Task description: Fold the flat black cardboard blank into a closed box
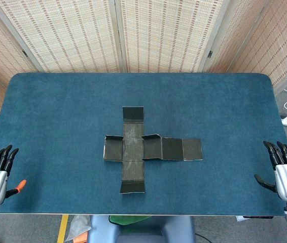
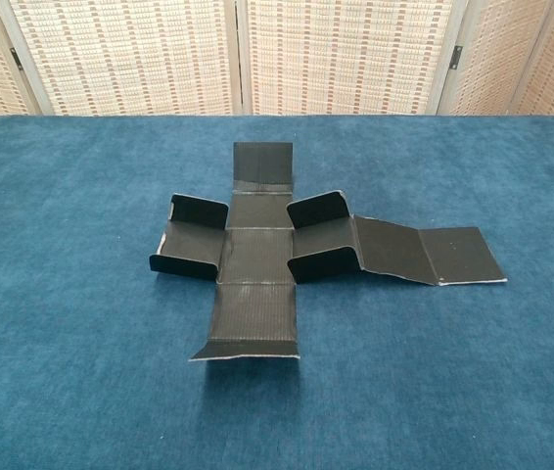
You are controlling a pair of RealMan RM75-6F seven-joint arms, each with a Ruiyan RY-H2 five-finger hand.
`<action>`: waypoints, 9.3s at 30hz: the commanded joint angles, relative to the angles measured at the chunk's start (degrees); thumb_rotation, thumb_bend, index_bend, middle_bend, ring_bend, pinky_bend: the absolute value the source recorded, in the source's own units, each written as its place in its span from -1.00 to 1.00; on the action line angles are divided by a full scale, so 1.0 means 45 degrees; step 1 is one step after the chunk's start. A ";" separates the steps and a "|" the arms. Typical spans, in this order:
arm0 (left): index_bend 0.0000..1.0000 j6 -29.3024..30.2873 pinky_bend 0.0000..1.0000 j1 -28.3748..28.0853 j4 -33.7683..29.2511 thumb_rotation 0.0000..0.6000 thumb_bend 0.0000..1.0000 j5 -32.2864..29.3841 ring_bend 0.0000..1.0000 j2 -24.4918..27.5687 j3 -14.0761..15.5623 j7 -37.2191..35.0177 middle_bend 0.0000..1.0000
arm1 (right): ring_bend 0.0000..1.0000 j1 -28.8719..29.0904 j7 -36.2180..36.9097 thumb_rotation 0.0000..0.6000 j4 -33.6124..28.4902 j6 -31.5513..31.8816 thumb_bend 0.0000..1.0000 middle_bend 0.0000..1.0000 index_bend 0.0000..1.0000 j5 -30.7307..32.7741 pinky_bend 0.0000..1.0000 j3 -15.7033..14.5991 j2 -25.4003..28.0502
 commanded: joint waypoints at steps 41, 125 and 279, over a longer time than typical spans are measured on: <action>-1.00 -0.0223 -0.89 0.0105 0.1399 1.00 -0.59 0.0253 -1.00 -0.0299 0.0312 -0.1677 -1.00 | 0.42 0.7260 -0.5480 1.00 -0.1780 -0.7942 -0.83 -1.00 -1.00 0.9650 1.00 0.2164 -0.3504; -1.00 -0.7761 0.50 -0.6535 0.6449 1.00 -0.61 -0.2367 0.22 -0.6357 -0.1538 -0.1475 -1.00 | 0.46 1.0322 -0.7419 1.00 0.1940 -0.6209 -0.70 -0.13 -0.09 0.8314 1.00 0.0758 -0.7599; -0.51 -0.6873 0.52 -0.9773 0.3658 1.00 -0.61 0.2402 0.13 -0.2500 0.2465 -2.4821 -0.46 | 0.33 0.9845 -0.0504 1.00 0.3640 -0.2154 -1.00 -0.86 -1.00 -0.2587 1.00 0.1752 -0.7289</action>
